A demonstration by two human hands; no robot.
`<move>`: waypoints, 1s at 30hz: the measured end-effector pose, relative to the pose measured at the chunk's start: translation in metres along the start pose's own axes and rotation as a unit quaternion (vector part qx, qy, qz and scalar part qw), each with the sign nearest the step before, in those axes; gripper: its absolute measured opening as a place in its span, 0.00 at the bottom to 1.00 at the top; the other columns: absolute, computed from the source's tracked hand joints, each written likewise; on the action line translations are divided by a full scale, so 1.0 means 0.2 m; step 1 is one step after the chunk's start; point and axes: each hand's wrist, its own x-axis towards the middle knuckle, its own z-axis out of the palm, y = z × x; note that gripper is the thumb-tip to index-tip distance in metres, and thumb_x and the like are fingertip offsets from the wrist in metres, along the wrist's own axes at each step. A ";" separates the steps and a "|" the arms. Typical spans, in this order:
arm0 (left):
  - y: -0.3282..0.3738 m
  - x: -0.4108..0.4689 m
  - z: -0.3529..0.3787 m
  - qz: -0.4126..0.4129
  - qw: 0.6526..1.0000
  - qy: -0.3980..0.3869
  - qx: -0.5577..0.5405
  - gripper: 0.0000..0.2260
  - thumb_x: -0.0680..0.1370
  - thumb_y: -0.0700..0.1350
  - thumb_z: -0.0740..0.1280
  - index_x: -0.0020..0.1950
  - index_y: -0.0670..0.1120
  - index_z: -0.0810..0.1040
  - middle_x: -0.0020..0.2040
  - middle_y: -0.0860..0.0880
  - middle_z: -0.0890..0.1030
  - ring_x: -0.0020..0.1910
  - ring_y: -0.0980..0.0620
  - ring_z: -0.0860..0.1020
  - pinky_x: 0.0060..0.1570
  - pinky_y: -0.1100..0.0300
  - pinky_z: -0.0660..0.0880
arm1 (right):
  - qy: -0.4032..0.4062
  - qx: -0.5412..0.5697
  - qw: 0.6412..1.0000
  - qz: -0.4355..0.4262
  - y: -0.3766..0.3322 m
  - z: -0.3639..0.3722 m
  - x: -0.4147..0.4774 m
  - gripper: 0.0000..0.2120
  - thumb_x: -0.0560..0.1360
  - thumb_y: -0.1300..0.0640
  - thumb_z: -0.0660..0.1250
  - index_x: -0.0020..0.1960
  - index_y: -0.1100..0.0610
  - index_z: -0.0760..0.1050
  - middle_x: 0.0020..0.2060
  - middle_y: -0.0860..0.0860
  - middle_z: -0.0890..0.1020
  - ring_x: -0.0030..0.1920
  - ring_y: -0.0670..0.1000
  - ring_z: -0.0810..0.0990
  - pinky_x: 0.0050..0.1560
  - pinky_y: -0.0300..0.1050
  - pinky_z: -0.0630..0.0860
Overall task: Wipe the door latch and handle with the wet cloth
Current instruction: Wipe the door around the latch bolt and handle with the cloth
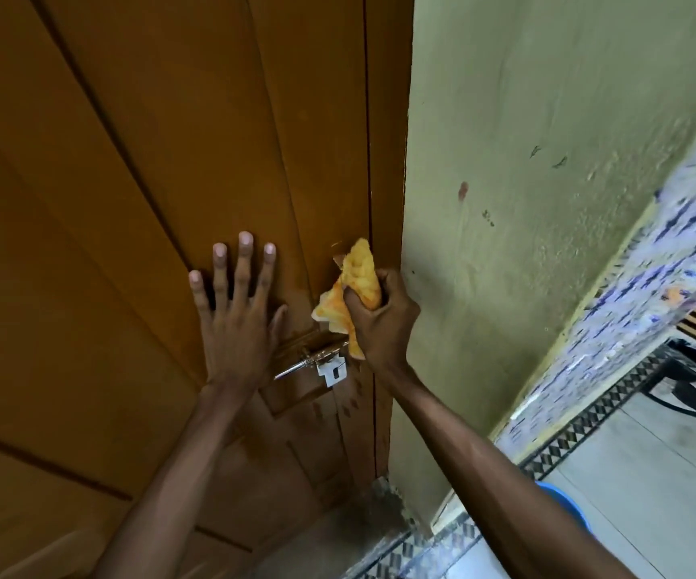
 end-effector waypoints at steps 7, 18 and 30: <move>0.04 -0.01 -0.05 -0.015 1.000 -0.015 0.018 0.38 0.80 0.57 0.66 0.83 0.50 0.48 0.83 0.44 0.45 0.81 0.41 0.42 0.76 0.40 0.35 | -0.085 -0.035 0.993 0.077 0.21 -0.02 -0.13 0.13 0.71 0.50 0.74 0.48 0.50 0.71 0.40 0.46 0.79 0.38 0.42 0.78 0.36 0.26 0.73; 0.02 -0.02 -0.14 0.006 0.998 -0.045 0.049 0.44 0.76 0.52 0.71 0.83 0.50 0.46 0.83 0.44 0.44 0.81 0.40 0.43 0.78 0.37 0.44 | -0.081 0.420 0.714 0.555 -0.08 -0.03 -0.09 0.04 0.79 0.60 0.65 0.52 0.57 0.77 0.50 0.55 0.81 0.46 0.52 0.80 0.63 0.46 0.76; -0.01 -0.03 -0.16 0.030 0.992 -0.084 0.087 0.50 0.74 0.49 0.74 0.83 0.49 0.42 0.82 0.43 0.40 0.81 0.39 0.41 0.78 0.37 0.43 | -0.219 -0.176 0.955 0.096 -0.12 -0.08 0.15 0.14 0.74 0.64 0.68 0.59 0.59 0.80 0.51 0.57 0.85 0.52 0.58 0.83 0.46 0.45 0.77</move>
